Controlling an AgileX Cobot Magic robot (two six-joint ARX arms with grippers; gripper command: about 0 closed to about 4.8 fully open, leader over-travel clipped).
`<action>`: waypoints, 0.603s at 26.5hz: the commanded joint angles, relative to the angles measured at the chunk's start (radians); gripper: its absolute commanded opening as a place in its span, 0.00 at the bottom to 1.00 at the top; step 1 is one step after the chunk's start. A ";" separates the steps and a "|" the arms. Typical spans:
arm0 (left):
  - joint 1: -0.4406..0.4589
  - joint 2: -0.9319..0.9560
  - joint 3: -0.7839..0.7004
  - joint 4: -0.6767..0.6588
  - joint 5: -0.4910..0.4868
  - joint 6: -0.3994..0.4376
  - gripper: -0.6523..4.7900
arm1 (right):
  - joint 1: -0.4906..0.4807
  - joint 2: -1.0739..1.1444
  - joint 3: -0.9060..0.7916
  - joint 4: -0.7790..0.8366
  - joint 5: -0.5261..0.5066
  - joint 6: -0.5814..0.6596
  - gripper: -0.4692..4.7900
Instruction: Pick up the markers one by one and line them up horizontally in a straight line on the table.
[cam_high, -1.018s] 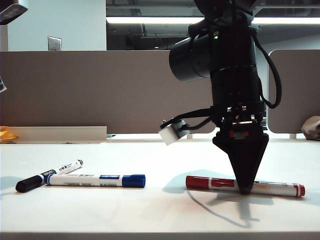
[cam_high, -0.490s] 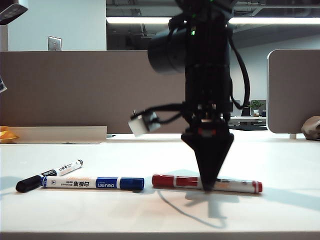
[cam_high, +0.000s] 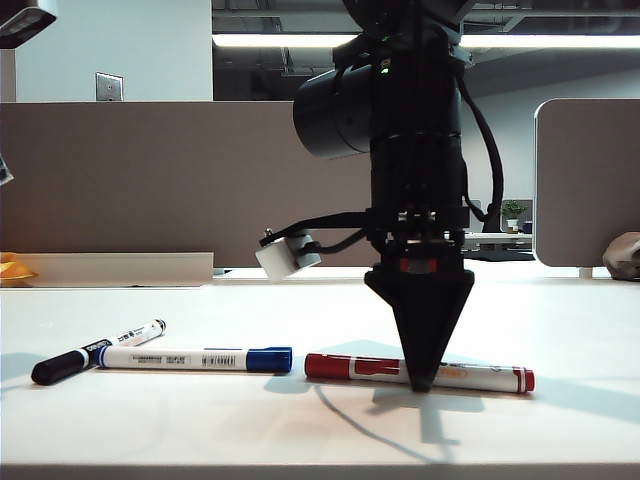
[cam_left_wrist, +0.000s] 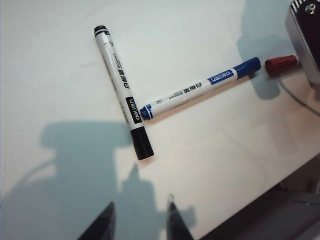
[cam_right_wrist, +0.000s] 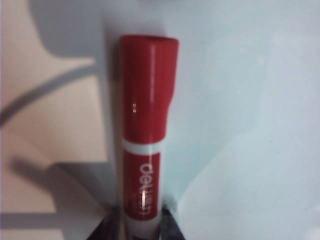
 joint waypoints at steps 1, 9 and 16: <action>0.002 -0.002 0.002 0.009 0.002 0.003 0.36 | 0.002 0.004 0.000 0.005 -0.017 -0.002 0.31; 0.002 -0.002 0.002 0.004 0.002 0.003 0.36 | 0.001 0.004 0.000 0.041 -0.009 -0.002 0.40; 0.002 -0.002 0.002 -0.008 0.002 0.003 0.36 | 0.000 0.005 0.000 0.059 0.012 -0.002 0.40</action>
